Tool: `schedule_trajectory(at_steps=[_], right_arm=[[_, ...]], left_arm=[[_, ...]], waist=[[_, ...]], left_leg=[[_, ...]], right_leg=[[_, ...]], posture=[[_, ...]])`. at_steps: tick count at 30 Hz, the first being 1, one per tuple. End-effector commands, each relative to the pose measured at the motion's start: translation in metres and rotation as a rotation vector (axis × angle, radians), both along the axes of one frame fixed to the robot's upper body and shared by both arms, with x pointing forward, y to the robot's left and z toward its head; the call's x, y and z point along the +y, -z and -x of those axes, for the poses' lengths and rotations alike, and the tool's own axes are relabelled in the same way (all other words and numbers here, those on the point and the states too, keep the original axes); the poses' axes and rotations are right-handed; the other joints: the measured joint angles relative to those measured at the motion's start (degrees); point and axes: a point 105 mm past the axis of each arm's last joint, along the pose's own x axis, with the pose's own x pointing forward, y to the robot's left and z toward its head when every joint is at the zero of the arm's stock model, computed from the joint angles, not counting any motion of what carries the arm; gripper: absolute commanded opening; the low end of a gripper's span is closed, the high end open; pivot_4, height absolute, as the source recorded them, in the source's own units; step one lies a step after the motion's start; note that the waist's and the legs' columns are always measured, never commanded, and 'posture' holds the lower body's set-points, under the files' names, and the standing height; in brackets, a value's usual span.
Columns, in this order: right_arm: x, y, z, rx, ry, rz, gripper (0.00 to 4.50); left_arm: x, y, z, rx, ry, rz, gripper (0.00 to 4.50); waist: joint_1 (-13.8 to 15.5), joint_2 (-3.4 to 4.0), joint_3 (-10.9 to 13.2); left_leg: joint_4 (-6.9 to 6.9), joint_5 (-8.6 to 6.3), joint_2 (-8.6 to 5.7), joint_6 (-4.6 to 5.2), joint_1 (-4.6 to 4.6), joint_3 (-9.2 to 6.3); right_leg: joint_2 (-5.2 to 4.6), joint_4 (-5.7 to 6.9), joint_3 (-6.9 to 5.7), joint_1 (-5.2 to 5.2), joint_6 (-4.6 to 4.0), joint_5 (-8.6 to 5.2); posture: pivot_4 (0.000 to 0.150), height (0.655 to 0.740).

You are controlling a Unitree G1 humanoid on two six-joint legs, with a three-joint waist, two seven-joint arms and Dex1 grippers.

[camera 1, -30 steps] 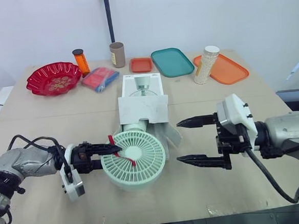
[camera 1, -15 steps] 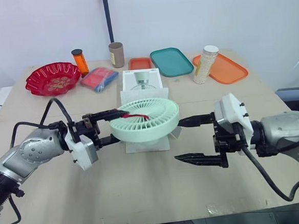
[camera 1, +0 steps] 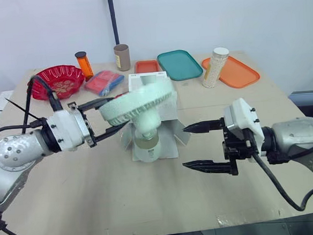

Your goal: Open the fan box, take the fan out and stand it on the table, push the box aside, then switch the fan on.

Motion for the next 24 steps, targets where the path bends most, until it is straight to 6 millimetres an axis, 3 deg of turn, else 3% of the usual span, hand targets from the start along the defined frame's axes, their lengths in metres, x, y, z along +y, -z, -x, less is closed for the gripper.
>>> schedule_trajectory(at_steps=[1, 11, 16, 20, 24], right_arm=[[-0.002, -0.008, 0.002, -0.030, 0.000, -0.013, 4.50], [-0.001, -0.038, -0.001, 0.057, 0.043, -0.166, 4.50], [0.013, -0.062, -0.005, 0.084, 0.046, -0.289, 4.50], [0.022, -0.066, 0.000, 0.095, 0.027, -0.307, 4.50], [0.029, -0.065, 0.004, 0.100, -0.006, -0.305, 4.50]], left_arm=[[0.006, -0.029, 0.007, -0.004, -0.045, 0.070, 2.01], [0.038, -0.020, 0.020, 0.133, -0.225, 0.059, 2.01], [0.056, -0.022, 0.026, 0.187, -0.331, 0.079, 2.01], [0.068, -0.022, 0.031, 0.230, -0.405, 0.103, 2.01], [0.072, -0.019, 0.049, 0.241, -0.429, 0.064, 2.01]], waist=[[0.0, 0.00, 0.0], [0.0, 0.04, 0.0], [0.0, 0.00, 0.1], [0.0, 0.00, 0.1], [-0.1, -0.01, 0.1]], left_leg=[[0.00, 0.00, 0.00, 0.00, 0.00, -0.01], [-0.03, 0.00, 0.02, 0.00, 0.06, 0.04], [-0.02, 0.00, 0.02, 0.00, 0.04, 0.03], [-0.04, -0.01, 0.02, 0.01, 0.00, 0.03], [-0.04, -0.01, 0.02, 0.01, 0.01, 0.03]], right_leg=[[0.00, 0.00, 0.00, 0.00, 0.00, 0.00], [0.03, 0.00, 0.09, 0.00, 0.00, 0.00], [0.04, 0.00, 0.11, -0.01, 0.00, 0.00], [0.05, -0.02, 0.15, -0.03, 0.01, -0.01], [0.05, -0.02, 0.17, -0.04, 0.01, -0.01]], posture=[[0.150, 0.7382], [0.150, 0.7382], [0.150, 0.7382], [0.150, 0.7382], [0.150, 0.7382]])
